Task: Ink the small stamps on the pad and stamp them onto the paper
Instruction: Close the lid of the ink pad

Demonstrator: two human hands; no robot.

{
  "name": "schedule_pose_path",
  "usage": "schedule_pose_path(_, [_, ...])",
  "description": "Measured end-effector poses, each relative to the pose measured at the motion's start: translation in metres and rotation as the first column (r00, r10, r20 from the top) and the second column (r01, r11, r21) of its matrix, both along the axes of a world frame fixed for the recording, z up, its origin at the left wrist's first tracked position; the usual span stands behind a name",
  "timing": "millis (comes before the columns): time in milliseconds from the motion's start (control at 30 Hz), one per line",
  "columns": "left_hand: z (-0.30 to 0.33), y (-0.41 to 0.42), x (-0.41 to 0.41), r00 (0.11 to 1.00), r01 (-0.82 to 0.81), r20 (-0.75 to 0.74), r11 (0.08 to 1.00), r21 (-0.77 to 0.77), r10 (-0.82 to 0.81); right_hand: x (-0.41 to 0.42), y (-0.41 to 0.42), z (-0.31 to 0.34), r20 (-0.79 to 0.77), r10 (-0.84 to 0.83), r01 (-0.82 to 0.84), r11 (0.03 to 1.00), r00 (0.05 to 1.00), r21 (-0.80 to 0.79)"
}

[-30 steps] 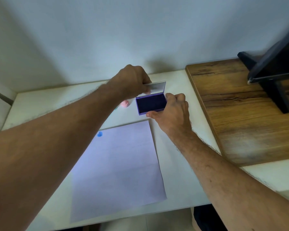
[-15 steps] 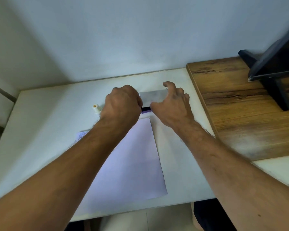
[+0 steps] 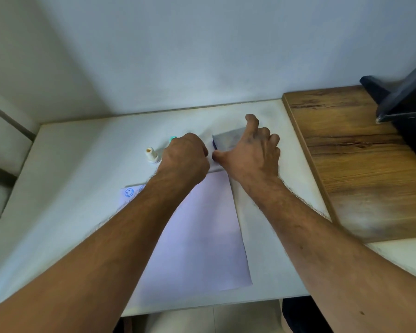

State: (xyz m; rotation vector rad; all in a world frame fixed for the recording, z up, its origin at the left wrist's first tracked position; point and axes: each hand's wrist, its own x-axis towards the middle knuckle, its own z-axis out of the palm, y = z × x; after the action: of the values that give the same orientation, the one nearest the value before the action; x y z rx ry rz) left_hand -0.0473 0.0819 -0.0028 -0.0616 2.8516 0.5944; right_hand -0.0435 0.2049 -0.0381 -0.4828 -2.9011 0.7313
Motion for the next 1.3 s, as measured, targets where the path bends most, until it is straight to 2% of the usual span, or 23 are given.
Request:
schedule_pose_path(100, [0.0,-0.003,-0.001,1.0,-0.004,0.014,0.999,0.04,0.003,0.003,-0.002,0.001,-0.036,0.03,-0.03,0.999,0.999,-0.01])
schedule_pose_path(267, [0.005,-0.001,0.003,0.998,-0.058,0.046,0.978,0.202,0.05,0.008,-0.007,-0.001,-0.006,0.048,-0.047,0.996,0.999,0.072])
schedule_pose_path(633, [0.002,0.009,0.001,0.996,-0.083,0.062,0.962,0.259,0.069,0.001,-0.003,-0.003,0.022,-0.011,0.01,0.999,1.0,0.052])
schedule_pose_path(767, [0.0,0.01,-0.004,0.995,-0.092,0.068,0.964,0.25,0.077,0.002,-0.004,0.0,0.032,-0.03,0.03,0.999,0.999,-0.013])
schedule_pose_path(900, [0.0,0.012,-0.005,0.996,-0.072,0.068,0.971,0.228,0.058,0.003,-0.001,0.001,0.052,-0.034,0.03,0.996,0.998,0.083])
schedule_pose_path(1167, [0.003,0.019,-0.01,0.999,-0.022,0.029,0.995,0.093,0.019,0.003,0.001,0.007,0.06,0.021,-0.023,0.999,0.998,0.033])
schedule_pose_path(1300, [0.005,0.026,-0.011,0.998,-0.057,0.041,0.996,0.071,0.054,0.007,0.001,0.006,0.021,0.051,-0.052,0.999,0.998,0.018])
